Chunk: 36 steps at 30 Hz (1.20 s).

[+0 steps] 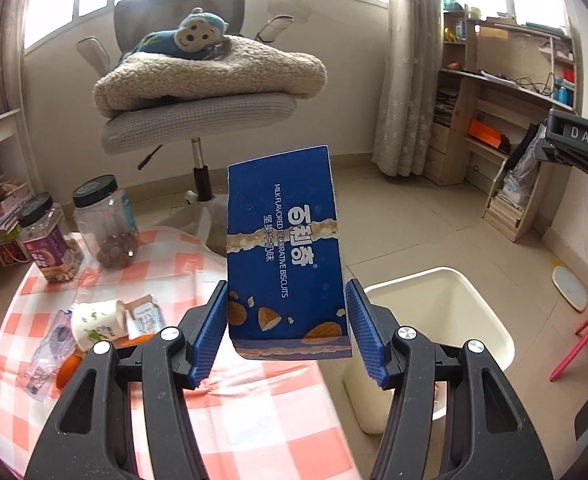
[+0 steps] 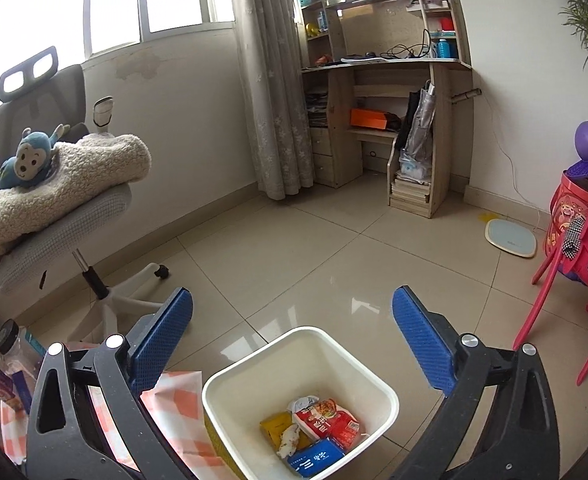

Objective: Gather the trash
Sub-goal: 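Open both tools to drop the biscuit box and tissue into the wastebasket, then move both open tools back over the items on the table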

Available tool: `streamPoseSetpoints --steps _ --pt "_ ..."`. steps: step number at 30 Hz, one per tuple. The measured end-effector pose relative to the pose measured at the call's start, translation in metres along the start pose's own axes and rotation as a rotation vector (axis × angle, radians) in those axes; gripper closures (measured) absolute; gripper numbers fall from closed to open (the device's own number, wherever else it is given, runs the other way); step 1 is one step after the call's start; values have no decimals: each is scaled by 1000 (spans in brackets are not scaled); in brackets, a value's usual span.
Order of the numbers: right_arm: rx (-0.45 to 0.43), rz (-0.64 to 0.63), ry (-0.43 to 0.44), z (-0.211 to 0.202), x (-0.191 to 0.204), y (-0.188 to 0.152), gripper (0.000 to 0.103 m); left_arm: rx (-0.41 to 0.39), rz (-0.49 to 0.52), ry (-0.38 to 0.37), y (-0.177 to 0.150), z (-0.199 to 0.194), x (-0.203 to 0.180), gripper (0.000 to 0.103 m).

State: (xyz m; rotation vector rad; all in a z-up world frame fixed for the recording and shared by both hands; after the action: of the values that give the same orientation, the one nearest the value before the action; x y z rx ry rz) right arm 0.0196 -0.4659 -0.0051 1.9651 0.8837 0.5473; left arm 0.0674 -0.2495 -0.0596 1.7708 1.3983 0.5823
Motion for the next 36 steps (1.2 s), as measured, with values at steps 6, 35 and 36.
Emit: streamPoseSetpoints --steps 6,35,36 --pt "1 95 -23 1 -40 6 7 73 44 -94 -10 21 -59 45" --pt "-58 -142 -20 -23 14 -20 7 7 51 44 9 4 -11 15" --pt "-70 -165 -13 -26 23 -22 7 -6 31 62 11 2 -2 13"
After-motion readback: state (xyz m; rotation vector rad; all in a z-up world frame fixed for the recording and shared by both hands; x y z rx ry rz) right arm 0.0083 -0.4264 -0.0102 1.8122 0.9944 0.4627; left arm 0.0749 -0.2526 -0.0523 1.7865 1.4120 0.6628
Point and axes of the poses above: each gripper's, at about its wrist camera, not at the fingertips, and z roughly the way its jaws point, x to its left, y to its top, the point moved 2 cm from there along z, roughly the way its jaws point, and after that the axes turned 9 degrees about -z, right-handed, at the moved point
